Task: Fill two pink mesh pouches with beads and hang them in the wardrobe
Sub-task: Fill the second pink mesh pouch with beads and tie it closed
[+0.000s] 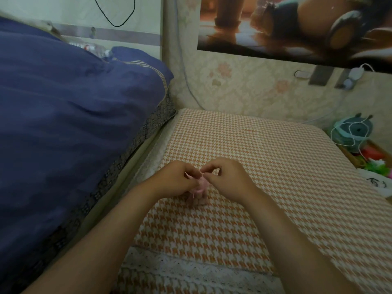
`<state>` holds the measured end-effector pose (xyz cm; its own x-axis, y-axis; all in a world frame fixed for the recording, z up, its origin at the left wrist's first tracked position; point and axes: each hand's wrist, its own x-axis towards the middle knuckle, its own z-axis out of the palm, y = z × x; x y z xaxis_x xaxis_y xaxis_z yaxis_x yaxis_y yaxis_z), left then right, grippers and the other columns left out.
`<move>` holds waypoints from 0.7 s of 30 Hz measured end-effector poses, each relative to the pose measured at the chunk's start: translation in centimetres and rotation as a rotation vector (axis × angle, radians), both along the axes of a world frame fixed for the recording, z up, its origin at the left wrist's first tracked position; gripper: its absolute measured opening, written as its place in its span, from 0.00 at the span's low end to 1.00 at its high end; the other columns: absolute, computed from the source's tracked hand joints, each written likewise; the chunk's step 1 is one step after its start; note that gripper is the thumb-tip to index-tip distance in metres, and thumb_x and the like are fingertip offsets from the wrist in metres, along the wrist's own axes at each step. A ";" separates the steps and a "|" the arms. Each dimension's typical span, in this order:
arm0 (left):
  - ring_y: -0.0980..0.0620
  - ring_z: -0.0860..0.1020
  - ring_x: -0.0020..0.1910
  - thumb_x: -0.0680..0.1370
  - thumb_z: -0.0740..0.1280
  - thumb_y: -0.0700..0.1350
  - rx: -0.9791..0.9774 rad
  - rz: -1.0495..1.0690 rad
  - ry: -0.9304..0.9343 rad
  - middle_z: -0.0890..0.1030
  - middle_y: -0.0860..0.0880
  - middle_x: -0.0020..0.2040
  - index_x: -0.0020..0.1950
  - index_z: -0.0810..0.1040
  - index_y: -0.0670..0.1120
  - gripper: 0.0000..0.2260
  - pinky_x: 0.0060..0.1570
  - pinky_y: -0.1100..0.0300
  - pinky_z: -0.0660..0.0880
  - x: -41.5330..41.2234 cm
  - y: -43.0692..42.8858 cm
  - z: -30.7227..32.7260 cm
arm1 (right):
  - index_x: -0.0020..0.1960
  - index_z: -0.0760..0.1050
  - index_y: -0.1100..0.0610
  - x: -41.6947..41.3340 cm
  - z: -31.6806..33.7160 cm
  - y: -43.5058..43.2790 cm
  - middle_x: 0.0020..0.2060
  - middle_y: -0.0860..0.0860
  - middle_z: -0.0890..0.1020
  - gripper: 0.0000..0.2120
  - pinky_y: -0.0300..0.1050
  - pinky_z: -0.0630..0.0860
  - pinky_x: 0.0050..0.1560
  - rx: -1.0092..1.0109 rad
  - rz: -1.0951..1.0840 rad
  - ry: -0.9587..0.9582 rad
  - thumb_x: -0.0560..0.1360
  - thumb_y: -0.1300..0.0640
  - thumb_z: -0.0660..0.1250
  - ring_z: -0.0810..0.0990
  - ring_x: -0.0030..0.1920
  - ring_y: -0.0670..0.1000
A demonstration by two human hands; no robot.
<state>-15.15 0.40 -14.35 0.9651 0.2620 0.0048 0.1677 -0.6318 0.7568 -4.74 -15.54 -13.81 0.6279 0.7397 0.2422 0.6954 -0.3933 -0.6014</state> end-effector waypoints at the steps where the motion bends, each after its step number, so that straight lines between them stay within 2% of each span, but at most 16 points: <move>1: 0.63 0.82 0.42 0.76 0.70 0.46 0.014 0.006 0.005 0.83 0.57 0.45 0.57 0.83 0.50 0.11 0.44 0.64 0.79 0.0 0.0 0.0 | 0.52 0.84 0.46 0.4 -0.3 0.0 0.47 0.39 0.82 0.07 0.37 0.74 0.48 0.005 -0.027 0.001 0.76 0.53 0.70 0.77 0.42 0.35; 6: 0.64 0.80 0.42 0.77 0.69 0.44 0.054 0.014 -0.001 0.80 0.60 0.43 0.58 0.83 0.49 0.11 0.45 0.65 0.78 0.1 -0.3 0.4 | 0.56 0.82 0.47 2.5 -2.3 -0.3 0.59 0.45 0.81 0.09 0.46 0.75 0.59 -0.146 -0.150 -0.031 0.78 0.54 0.67 0.78 0.59 0.47; 9: 0.64 0.79 0.39 0.77 0.69 0.44 0.061 0.019 -0.008 0.79 0.62 0.40 0.57 0.83 0.49 0.10 0.43 0.65 0.78 0.2 -0.5 0.3 | 0.65 0.78 0.48 3.2 -3.7 -0.3 0.66 0.49 0.77 0.15 0.51 0.74 0.64 -0.294 -0.145 -0.061 0.79 0.54 0.64 0.76 0.64 0.52; 11: 0.63 0.79 0.38 0.76 0.69 0.44 0.061 0.023 -0.015 0.79 0.62 0.40 0.57 0.84 0.48 0.10 0.44 0.63 0.79 0.3 -0.6 0.3 | 0.69 0.76 0.47 3.4 -4.4 -0.1 0.68 0.49 0.76 0.18 0.52 0.73 0.65 -0.348 -0.104 -0.091 0.80 0.54 0.63 0.75 0.66 0.53; 13: 0.62 0.80 0.38 0.76 0.70 0.45 0.051 0.029 -0.011 0.81 0.60 0.41 0.57 0.84 0.49 0.10 0.44 0.62 0.79 0.3 -0.6 0.3 | 0.70 0.74 0.46 3.4 -4.8 0.2 0.68 0.48 0.76 0.20 0.51 0.74 0.64 -0.366 -0.075 -0.129 0.79 0.56 0.63 0.75 0.66 0.53; 16: 0.63 0.80 0.36 0.75 0.71 0.48 0.027 0.039 -0.011 0.83 0.57 0.43 0.56 0.84 0.50 0.10 0.37 0.66 0.77 0.4 -0.6 0.1 | 0.70 0.74 0.44 3.5 -5.1 0.6 0.64 0.48 0.78 0.20 0.48 0.75 0.59 -0.360 -0.052 -0.140 0.78 0.56 0.65 0.77 0.63 0.53; 19: 0.62 0.81 0.36 0.74 0.72 0.49 0.018 0.045 -0.012 0.84 0.55 0.43 0.54 0.84 0.51 0.10 0.34 0.68 0.75 0.4 -0.7 0.0 | 0.59 0.80 0.44 3.4 -5.3 0.8 0.53 0.48 0.80 0.13 0.47 0.77 0.48 -0.371 -0.046 -0.181 0.77 0.54 0.66 0.81 0.54 0.54; 21: 0.64 0.81 0.36 0.74 0.72 0.49 0.021 0.040 -0.019 0.85 0.55 0.45 0.53 0.84 0.51 0.09 0.36 0.68 0.76 0.4 -0.8 0.1 | 0.56 0.81 0.45 3.4 -5.4 0.8 0.52 0.48 0.81 0.11 0.46 0.76 0.45 -0.344 -0.055 -0.165 0.77 0.55 0.66 0.81 0.52 0.53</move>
